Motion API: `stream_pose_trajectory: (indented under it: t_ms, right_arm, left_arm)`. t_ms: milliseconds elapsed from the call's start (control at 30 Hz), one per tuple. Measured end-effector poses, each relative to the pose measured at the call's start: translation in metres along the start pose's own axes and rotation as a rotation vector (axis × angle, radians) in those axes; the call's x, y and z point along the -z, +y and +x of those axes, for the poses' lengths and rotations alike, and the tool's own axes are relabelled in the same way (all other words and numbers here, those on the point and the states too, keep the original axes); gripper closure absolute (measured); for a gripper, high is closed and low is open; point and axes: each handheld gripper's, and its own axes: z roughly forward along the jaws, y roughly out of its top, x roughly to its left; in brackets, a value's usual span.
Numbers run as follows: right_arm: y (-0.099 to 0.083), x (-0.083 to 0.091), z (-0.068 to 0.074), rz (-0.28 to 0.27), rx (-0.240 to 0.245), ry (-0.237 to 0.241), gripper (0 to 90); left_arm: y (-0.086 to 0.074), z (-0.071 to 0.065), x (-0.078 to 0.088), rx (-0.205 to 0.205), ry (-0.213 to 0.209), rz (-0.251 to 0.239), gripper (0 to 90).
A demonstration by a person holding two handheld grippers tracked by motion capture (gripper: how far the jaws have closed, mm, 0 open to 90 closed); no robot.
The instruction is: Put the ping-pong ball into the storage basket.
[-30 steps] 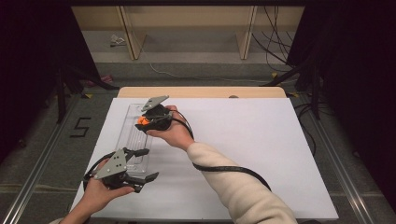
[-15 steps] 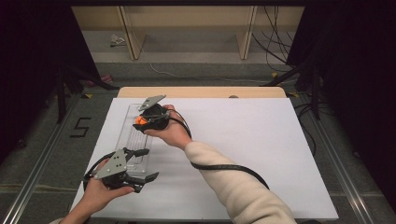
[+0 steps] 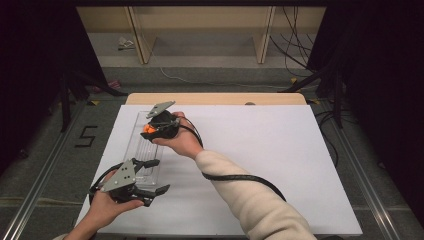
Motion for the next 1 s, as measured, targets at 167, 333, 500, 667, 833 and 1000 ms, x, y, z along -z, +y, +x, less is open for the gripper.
stream_pose_trajectory:
  t_ms: [167, 333, 500, 667, 833, 1000]
  right_arm:
    - [0.000, -0.003, -0.001, 0.003, -0.006, 0.003, 51.4]
    - [0.001, -0.006, -0.001, 0.005, -0.002, 0.005, 51.4]
    - [0.002, -0.010, 0.000, 0.012, -0.001, 0.011, 51.4]
    - [0.002, -0.014, 0.001, 0.015, 0.000, 0.013, 51.4]
    - [0.001, -0.018, 0.000, 0.023, 0.002, 0.018, 51.3]
    - [-0.001, -0.022, 0.000, 0.032, 0.004, 0.022, 51.4]
  left_arm:
    - [0.000, 0.000, 0.000, 0.000, -0.001, 0.000, 18.3]
    - [0.000, 0.000, 0.000, -0.001, -0.001, 0.000, 18.3]
    - [0.000, 0.000, 0.000, -0.001, -0.001, 0.000, 18.3]
    - [0.000, 0.000, 0.000, -0.001, -0.001, 0.000, 18.4]
    - [0.000, 0.000, 0.000, -0.002, -0.001, 0.000, 18.3]
    - [0.000, 0.000, 0.000, -0.002, -0.001, -0.001, 18.3]
